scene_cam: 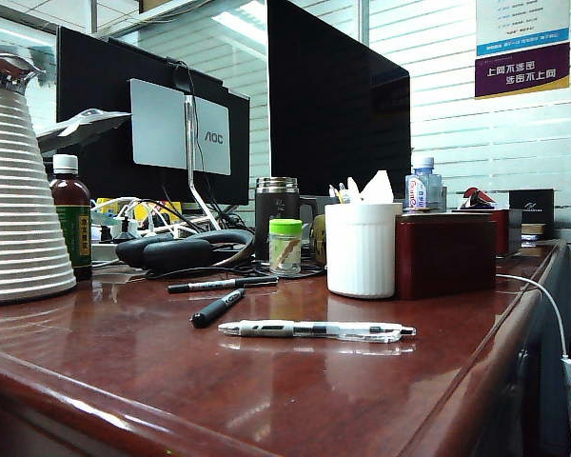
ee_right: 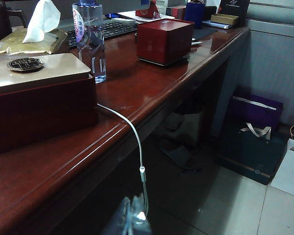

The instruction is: Pick up all the pens on the desk and put them into the pen holder one by one.

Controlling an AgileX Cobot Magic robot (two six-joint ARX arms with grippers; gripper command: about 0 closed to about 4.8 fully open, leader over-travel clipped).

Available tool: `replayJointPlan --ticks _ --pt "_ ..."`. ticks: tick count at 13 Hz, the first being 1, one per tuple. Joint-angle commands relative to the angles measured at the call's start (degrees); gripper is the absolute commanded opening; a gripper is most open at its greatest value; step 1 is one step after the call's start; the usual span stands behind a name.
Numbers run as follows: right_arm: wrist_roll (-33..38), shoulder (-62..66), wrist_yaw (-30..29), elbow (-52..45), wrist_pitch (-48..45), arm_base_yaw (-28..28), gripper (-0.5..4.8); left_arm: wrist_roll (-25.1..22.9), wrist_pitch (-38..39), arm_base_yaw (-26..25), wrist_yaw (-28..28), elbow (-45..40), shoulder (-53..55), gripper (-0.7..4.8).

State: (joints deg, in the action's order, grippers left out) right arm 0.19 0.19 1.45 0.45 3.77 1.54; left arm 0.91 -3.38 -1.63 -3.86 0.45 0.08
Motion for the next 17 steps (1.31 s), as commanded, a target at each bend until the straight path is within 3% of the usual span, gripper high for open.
replayJointPlan --ticks 1,6,9,10,11,12,14,15,17 --pt "0.20 -0.04 -0.09 -0.17 -1.03 -0.09 -0.01 -0.48 -0.42 -0.04 0.17 0.02 0.04 -0.07" --pt "0.92 -0.04 -0.59 0.72 -2.29 -0.13 -0.01 0.07 -0.66 -0.02 -0.02 0.09 0.04 -0.06" --pt "1.14 -0.04 -1.81 10.58 0.74 -0.11 0.03 8.85 -3.39 -0.02 -0.50 1.68 0.04 -0.05" --pt "-0.50 -0.04 -1.95 14.86 3.63 -0.11 0.67 10.40 -3.15 -0.02 -1.11 3.17 0.04 0.33" --pt "-2.27 -0.04 -3.87 18.91 5.97 -0.11 1.84 10.47 -1.95 -0.02 -3.19 5.09 0.04 1.75" --pt "-3.41 -0.04 -5.79 22.01 6.91 -0.11 2.17 10.51 0.94 -0.02 -6.43 8.07 0.04 3.07" --pt "-3.41 0.96 -10.64 26.45 7.80 -0.11 2.29 13.09 8.59 -0.02 -11.32 14.88 0.04 3.67" --pt "-6.51 6.73 -11.91 31.69 9.07 -0.13 2.75 13.05 18.51 -0.02 -12.98 23.54 0.07 4.19" --pt "-6.16 14.86 -11.98 35.17 11.28 -0.04 2.74 13.07 18.71 0.09 -16.24 27.45 1.84 4.36"
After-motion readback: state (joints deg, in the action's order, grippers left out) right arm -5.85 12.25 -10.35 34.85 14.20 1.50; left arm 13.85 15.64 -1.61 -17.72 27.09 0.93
